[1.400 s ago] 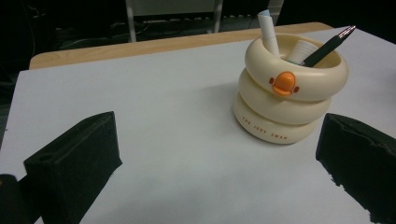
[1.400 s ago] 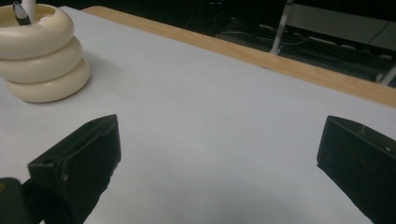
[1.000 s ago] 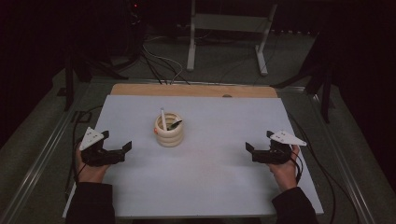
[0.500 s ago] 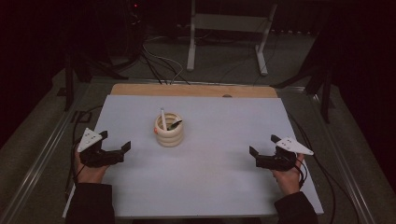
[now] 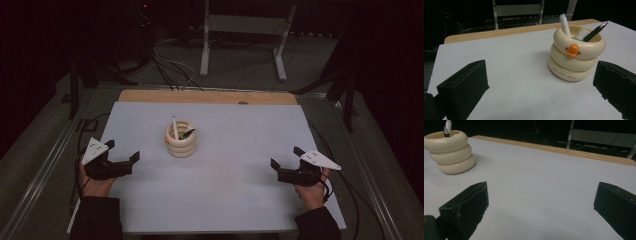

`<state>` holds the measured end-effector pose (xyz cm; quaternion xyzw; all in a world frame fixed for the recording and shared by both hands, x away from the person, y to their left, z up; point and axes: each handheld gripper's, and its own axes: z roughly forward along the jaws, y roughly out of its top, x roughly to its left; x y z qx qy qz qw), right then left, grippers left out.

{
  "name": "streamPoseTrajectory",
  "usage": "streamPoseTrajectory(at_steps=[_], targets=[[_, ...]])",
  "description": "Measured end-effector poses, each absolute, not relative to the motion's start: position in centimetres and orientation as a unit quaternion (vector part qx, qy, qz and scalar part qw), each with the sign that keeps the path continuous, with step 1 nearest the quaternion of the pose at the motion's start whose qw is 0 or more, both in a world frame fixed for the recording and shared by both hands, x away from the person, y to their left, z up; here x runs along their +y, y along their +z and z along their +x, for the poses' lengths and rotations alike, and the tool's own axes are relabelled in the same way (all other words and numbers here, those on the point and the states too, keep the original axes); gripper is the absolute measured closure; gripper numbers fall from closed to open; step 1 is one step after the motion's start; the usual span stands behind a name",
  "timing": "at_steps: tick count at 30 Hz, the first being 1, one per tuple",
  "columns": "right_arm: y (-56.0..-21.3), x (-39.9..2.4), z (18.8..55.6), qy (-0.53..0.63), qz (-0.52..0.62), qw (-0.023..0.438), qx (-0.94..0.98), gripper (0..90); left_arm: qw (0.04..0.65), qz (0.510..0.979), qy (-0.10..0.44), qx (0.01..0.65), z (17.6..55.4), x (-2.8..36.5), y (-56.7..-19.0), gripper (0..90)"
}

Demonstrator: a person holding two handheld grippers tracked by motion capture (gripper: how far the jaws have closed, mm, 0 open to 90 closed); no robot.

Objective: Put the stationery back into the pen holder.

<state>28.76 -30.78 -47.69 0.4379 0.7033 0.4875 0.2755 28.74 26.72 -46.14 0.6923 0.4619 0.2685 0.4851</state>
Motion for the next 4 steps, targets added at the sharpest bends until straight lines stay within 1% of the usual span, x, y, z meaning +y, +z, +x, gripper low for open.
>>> streamPoseTrajectory(at_steps=[4], targets=[[-47.78,-30.99,28.78,0.492,0.439,0.275,0.700,0.0,0.484,0.692,0.269,0.463,28.77,26.76,-46.15,0.1]])
